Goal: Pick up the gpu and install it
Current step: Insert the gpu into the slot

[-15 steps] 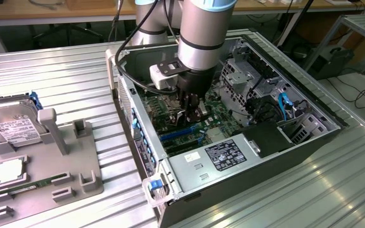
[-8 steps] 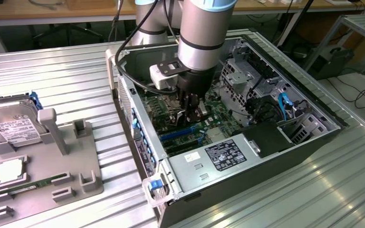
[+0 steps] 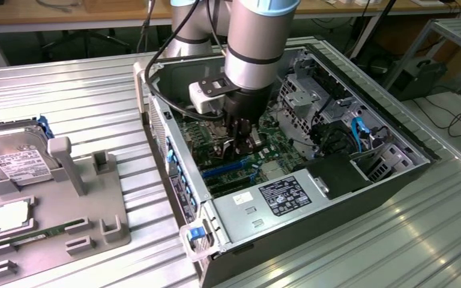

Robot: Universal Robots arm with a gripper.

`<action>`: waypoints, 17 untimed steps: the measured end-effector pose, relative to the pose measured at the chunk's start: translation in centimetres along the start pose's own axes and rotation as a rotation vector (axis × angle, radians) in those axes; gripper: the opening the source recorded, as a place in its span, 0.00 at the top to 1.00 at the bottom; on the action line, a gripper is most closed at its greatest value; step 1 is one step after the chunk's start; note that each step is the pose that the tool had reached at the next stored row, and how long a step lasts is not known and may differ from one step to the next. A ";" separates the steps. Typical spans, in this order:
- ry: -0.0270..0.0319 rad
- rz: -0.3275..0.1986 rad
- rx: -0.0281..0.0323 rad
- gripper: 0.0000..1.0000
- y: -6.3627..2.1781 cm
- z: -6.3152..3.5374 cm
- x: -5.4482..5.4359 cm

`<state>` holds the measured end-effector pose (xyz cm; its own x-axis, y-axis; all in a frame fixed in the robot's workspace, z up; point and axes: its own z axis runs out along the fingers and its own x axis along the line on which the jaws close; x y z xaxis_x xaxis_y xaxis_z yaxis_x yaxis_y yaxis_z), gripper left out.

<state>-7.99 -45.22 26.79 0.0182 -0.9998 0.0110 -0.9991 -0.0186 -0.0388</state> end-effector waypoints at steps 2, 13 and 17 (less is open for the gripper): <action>-0.0001 0.000 0.0000 0.73 0.05 0.10 0.2; -0.0001 0.000 -0.0051 0.73 1.20 1.35 0.2; -0.0001 0.001 -0.0077 0.73 1.17 1.77 0.2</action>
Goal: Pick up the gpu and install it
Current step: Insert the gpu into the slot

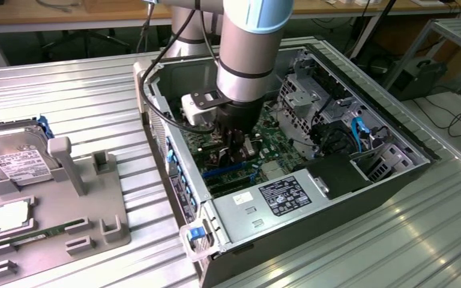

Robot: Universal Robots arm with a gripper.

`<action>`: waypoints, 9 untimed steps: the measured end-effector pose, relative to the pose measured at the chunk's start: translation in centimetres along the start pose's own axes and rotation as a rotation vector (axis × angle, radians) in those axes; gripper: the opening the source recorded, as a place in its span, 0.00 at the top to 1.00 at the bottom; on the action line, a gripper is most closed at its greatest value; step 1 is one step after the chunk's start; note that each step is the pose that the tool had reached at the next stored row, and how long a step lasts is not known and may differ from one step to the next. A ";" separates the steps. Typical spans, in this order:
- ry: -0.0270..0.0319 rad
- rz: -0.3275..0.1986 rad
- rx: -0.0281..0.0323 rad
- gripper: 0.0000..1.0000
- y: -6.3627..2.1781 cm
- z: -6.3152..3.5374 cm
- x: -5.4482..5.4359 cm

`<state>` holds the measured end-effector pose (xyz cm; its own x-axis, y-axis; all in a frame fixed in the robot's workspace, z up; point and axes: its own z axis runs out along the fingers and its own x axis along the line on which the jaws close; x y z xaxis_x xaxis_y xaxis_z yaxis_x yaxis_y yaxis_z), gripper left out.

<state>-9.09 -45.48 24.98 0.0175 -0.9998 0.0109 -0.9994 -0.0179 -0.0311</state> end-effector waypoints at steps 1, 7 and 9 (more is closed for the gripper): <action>0.0000 0.000 -0.0002 0.73 0.00 0.03 0.0; -0.0002 0.000 -0.0019 0.73 0.01 0.56 0.0; -0.0002 0.000 -0.0019 0.73 0.01 0.56 0.0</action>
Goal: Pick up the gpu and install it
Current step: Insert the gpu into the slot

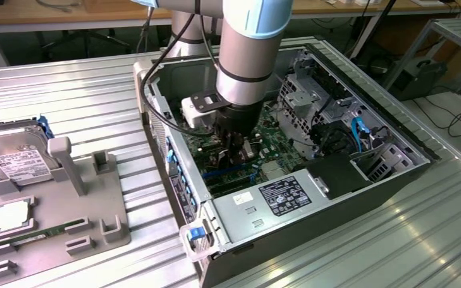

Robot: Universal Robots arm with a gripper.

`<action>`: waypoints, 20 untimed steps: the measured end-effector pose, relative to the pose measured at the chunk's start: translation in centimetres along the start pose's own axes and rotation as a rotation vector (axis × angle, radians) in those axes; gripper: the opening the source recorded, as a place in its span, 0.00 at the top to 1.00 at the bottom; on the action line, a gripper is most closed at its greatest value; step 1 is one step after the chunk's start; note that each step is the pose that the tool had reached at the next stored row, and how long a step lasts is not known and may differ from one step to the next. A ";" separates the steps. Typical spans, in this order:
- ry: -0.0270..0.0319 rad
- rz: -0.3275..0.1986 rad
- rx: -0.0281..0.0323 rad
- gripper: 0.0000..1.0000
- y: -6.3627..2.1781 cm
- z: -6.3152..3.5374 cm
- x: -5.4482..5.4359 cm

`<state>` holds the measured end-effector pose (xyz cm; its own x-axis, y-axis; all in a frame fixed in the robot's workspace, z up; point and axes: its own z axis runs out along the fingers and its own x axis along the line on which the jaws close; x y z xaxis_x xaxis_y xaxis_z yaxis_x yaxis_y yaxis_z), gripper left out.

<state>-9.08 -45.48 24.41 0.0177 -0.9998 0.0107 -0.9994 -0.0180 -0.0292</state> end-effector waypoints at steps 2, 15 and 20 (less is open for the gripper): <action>0.0000 0.001 -0.0001 0.73 -0.05 -0.04 0.0; 0.0003 0.008 -0.0003 0.73 -0.40 -0.12 0.0; 0.0001 0.008 -0.0001 0.73 -0.40 -0.06 -0.3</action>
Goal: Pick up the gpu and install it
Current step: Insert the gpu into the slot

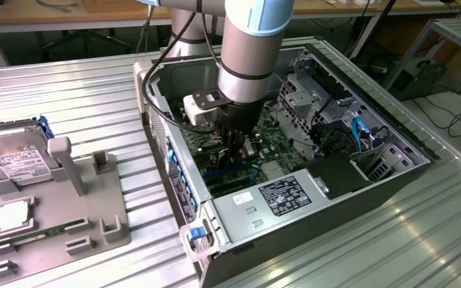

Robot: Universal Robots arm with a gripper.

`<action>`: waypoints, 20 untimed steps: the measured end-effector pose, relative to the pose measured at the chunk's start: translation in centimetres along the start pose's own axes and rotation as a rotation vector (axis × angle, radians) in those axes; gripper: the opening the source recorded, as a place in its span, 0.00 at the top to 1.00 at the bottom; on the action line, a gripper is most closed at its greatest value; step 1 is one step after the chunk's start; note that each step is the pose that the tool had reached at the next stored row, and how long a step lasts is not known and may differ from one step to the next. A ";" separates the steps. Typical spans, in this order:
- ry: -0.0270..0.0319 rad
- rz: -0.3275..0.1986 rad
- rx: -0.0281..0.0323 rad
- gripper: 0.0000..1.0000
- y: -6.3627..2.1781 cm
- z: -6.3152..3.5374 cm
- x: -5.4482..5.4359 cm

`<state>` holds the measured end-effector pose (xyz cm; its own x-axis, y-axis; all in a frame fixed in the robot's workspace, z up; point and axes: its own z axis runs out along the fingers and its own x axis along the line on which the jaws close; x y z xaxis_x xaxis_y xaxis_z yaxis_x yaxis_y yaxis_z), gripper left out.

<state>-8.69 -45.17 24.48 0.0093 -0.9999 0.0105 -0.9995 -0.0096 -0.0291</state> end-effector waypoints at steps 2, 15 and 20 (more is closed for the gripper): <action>0.0010 0.000 -0.0004 0.73 0.04 1.00 -0.1; 0.0005 0.000 -0.0001 0.73 0.17 1.93 -0.2; 0.0003 0.000 0.0000 0.73 0.17 1.93 -0.2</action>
<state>-8.81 -44.98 22.55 0.0092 -0.9999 0.0108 -0.9995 -0.0095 -0.0291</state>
